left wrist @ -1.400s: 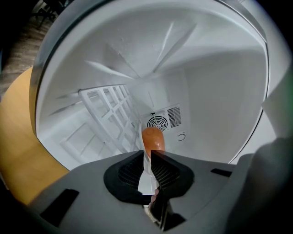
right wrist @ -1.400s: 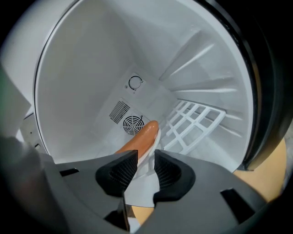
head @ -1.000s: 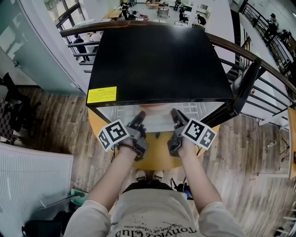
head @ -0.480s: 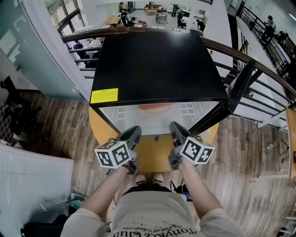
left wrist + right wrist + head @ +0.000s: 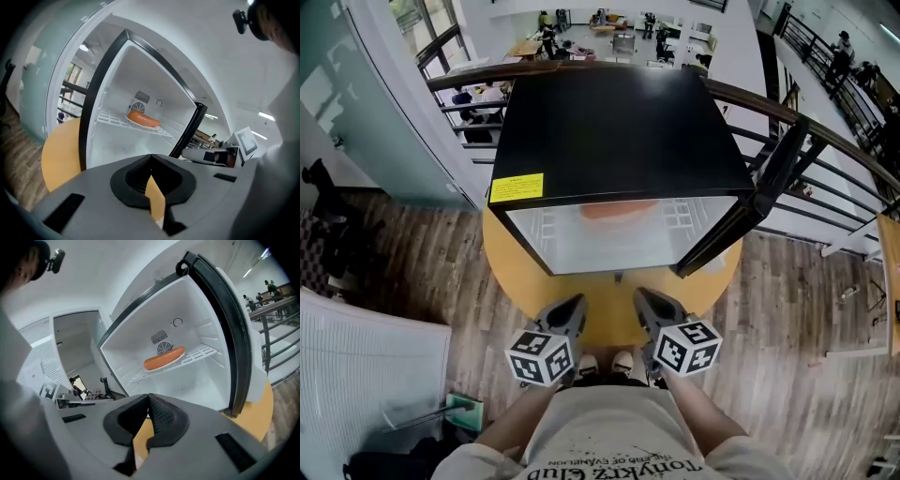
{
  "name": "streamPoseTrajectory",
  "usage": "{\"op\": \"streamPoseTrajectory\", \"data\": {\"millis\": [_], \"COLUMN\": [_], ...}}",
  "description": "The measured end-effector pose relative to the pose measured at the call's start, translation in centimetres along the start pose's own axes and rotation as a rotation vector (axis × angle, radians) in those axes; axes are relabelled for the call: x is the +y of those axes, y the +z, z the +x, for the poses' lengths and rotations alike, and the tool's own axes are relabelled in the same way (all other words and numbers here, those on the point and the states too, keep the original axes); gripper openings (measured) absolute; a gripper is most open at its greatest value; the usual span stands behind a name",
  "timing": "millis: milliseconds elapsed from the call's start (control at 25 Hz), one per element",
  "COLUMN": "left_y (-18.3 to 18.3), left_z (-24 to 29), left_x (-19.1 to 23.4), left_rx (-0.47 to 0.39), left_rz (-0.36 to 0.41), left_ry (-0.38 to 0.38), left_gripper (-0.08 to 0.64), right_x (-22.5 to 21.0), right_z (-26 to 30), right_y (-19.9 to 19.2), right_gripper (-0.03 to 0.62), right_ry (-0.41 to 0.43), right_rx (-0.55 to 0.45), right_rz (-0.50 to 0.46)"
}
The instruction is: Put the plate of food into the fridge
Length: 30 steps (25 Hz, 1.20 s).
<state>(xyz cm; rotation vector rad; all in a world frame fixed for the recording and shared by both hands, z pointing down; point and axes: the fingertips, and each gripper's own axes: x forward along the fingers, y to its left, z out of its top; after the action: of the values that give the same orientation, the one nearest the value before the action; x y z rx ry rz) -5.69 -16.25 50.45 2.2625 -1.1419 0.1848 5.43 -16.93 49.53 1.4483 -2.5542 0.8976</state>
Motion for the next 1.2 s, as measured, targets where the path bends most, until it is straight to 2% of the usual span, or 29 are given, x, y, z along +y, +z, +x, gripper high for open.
{"op": "streamPoseTrajectory", "data": {"millis": [160,360,520,640,1200], "left_y": [-1.7,-4.3,-5.5,-5.6,-5.1], "left_z": [-1.2,-1.6,-1.5,-1.4,-1.4], "left_x": [-0.9,-1.9,-1.8,-1.6,-2.0], "left_rx": [0.009,0.040,0.063,0.062,0.055], "left_rz": [0.057,0.030,0.024,0.026,0.054], "left_ry": [0.026,0.032,0.038,0.041,0.035], "left_gripper": [0.025,0.025,0.023,0.025,0.024], "right_x": [0.8,1.6,1.9,1.9,2.3], "right_z": [-1.0,-1.8,-2.0,-2.0,-2.4], "right_y": [-2.7,-5.4,-6.2,-6.5,-6.4], "right_gripper": [0.026,0.026,0.026,0.026,0.026], "right_ry": [-0.024,-0.040,-0.067,-0.090,-0.071], "right_rx": [0.035,0.072,0.078,0.088,0.085], "right_rz": [0.013,0.019,-0.035,-0.089,-0.066]}}
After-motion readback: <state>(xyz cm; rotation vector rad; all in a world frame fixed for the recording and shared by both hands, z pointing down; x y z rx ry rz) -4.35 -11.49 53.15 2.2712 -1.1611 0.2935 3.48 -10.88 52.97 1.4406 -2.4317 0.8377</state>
